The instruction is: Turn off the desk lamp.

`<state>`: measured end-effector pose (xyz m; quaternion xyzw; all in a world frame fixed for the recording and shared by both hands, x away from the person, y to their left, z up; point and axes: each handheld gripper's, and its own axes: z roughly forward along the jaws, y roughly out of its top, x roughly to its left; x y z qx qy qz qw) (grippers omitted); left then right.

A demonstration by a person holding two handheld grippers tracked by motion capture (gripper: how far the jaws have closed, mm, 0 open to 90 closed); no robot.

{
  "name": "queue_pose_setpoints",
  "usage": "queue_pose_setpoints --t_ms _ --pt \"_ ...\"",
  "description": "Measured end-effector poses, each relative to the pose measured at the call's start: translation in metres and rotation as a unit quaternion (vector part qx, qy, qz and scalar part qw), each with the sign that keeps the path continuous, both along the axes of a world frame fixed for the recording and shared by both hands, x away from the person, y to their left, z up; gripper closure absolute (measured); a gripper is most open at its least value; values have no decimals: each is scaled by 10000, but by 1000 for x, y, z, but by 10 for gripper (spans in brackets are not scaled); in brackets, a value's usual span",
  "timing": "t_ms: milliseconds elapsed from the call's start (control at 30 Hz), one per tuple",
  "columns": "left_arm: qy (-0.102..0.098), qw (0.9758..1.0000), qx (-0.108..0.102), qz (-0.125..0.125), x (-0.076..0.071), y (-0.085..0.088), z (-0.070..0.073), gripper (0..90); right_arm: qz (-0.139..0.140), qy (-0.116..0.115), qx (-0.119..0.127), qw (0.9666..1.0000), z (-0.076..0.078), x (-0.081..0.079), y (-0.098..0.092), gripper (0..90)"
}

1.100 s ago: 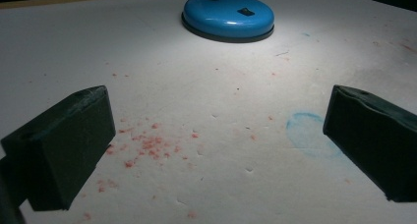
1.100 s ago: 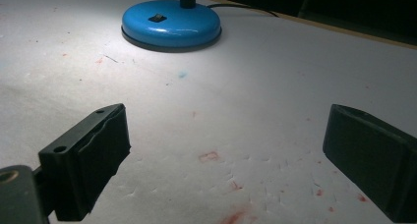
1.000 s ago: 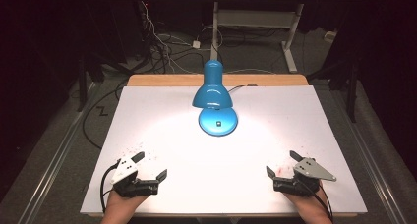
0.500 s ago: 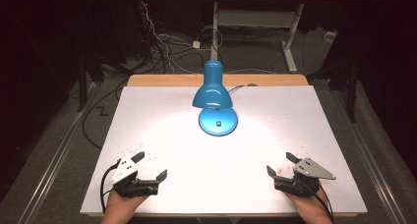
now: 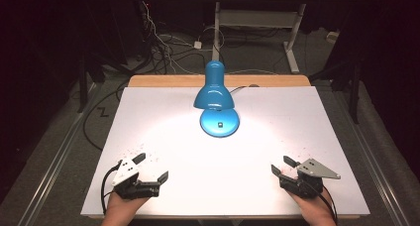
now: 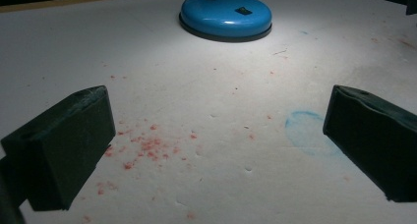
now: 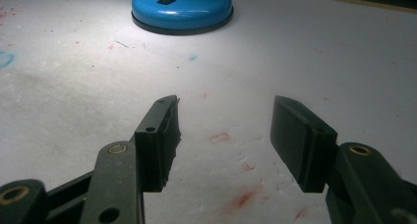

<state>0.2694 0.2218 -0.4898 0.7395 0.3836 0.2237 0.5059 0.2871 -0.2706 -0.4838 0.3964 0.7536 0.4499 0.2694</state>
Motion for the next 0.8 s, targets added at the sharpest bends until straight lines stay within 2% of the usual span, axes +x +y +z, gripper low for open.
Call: queue_pose_setpoints --t_ms 300,500,800 --pt "-30 10000 -30 2 0 0 1 0 44 102 -28 9999 0 0 2 657" --pt "42 10000 -63 5 0 0 -1 0 96 125 -81 9998 1 -2 3 745" --pt "-33 10000 -33 -82 0 -1 0 0 62 113 -56 9999 3 -1 2 875"
